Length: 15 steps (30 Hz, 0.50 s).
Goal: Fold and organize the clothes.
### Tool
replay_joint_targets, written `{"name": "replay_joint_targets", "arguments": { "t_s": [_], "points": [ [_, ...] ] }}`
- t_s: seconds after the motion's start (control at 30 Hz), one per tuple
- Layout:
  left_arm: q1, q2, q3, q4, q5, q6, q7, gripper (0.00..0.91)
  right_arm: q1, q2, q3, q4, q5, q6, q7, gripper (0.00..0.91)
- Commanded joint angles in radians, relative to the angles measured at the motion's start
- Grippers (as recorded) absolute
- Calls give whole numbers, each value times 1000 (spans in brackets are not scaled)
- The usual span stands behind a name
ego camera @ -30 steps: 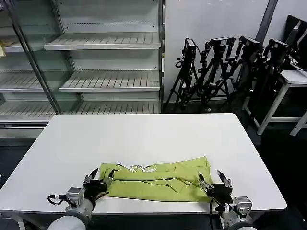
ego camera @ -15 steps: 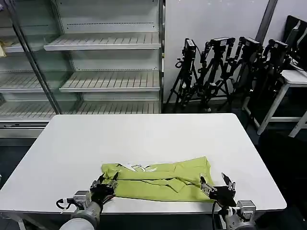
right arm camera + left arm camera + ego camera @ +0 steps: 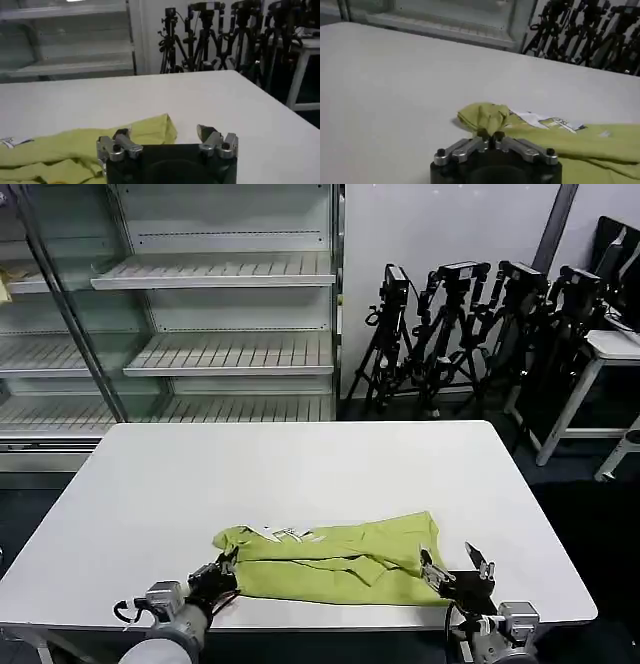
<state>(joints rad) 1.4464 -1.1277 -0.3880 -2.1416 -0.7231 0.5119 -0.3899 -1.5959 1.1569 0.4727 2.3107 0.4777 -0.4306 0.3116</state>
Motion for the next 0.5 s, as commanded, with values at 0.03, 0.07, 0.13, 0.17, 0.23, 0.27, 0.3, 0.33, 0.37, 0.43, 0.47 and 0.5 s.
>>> {"name": "replay_joint_targets", "arguments": {
  "t_s": [0.03, 0.07, 0.13, 0.17, 0.23, 0.27, 0.3, 0.33, 0.37, 0.43, 0.47, 0.5],
  "points": [
    [19, 31, -146, -25, -136, 8, -5, 20, -1, -2, 3, 2, 3, -1, 1, 907],
    [26, 45, -181, -30, -151, 11, -4, 20, 1, -3, 3, 1, 4, -1, 1, 907],
    [38, 77, -238, -33, -172, 12, -4, 20, 5, -5, 1, -1, 6, -1, 2, 907],
    [43, 90, -265, -32, -180, 12, -1, 20, 8, -5, 0, -3, 8, -1, 2, 907],
    [56, 128, -346, -26, -206, 15, 3, 20, 16, -6, -6, -5, 10, -2, 3, 907],
    [58, 139, -367, -23, -222, 20, 4, 20, 19, -6, -9, -6, 10, -2, 3, 907],
    [62, 154, -409, -21, -244, 26, 6, 20, 23, -7, -12, -7, 11, -2, 4, 907],
    [64, 169, -441, -13, -273, 32, 7, 20, 27, -7, -14, -9, 11, -3, 4, 907],
    [66, 188, -472, -4, -299, 36, 9, 20, 30, -8, -17, -10, 12, -3, 5, 907],
    [66, 220, -526, 18, -315, 40, 19, 20, 39, -11, -22, -15, 15, -3, 5, 907],
    [64, 227, -537, 29, -315, 40, 21, 20, 41, -11, -24, -17, 16, -3, 5, 907],
    [63, 239, -547, 36, -318, 40, 24, 20, 43, -12, -25, -19, 16, -2, 5, 907]
  ]
}}
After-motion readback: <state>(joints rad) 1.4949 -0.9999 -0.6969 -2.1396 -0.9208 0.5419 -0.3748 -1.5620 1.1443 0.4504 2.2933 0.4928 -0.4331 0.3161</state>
